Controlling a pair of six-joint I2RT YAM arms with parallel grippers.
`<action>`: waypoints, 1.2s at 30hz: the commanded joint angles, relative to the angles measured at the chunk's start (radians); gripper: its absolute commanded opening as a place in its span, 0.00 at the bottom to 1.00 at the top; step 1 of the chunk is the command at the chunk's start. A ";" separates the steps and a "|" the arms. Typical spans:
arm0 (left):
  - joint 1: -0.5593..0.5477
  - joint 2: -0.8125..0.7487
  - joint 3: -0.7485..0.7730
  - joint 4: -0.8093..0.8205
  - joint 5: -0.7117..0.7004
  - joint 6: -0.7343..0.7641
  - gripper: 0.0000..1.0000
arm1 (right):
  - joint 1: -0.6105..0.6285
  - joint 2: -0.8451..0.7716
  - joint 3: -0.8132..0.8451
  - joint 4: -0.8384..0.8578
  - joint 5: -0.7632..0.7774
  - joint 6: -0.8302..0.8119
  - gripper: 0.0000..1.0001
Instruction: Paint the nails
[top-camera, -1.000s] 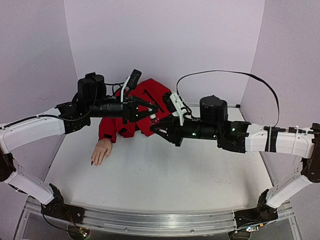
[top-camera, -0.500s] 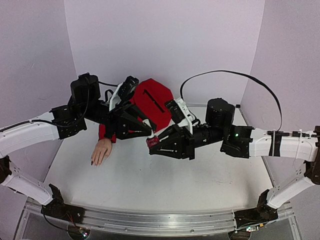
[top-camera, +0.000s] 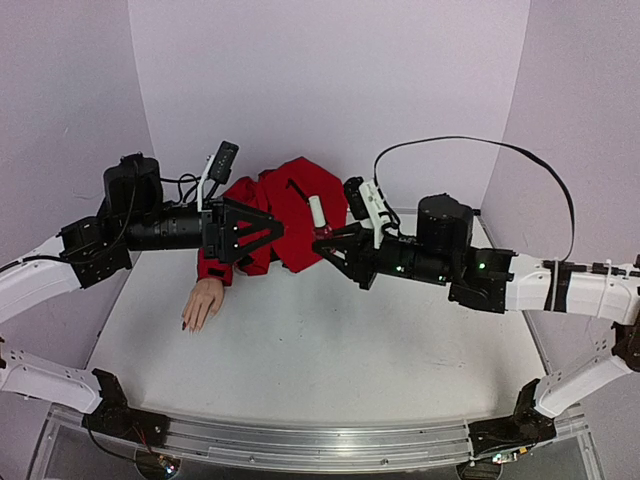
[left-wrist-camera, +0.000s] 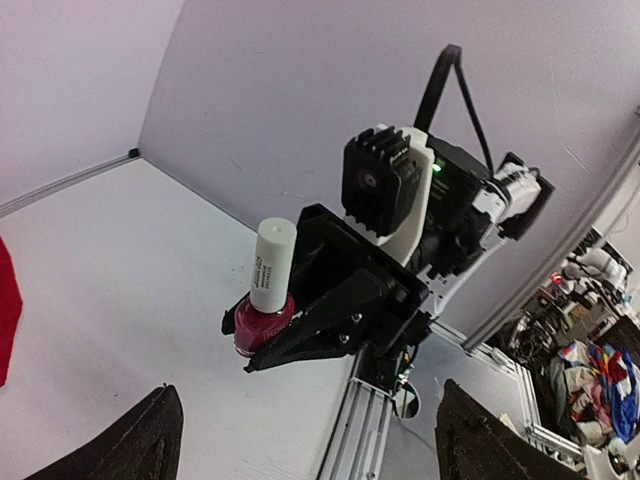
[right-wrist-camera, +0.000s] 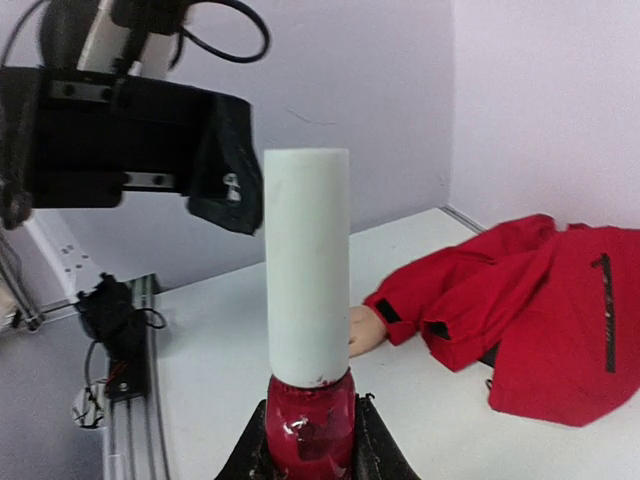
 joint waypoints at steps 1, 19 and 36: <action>0.002 0.031 0.066 -0.018 -0.219 -0.117 0.89 | 0.013 0.062 0.059 0.042 0.289 -0.019 0.00; 0.002 0.204 0.140 -0.018 -0.332 -0.179 0.54 | 0.129 0.230 0.171 0.031 0.489 -0.104 0.00; 0.001 0.252 0.133 0.039 0.234 0.029 0.03 | 0.045 0.132 0.141 0.035 -0.033 -0.011 0.00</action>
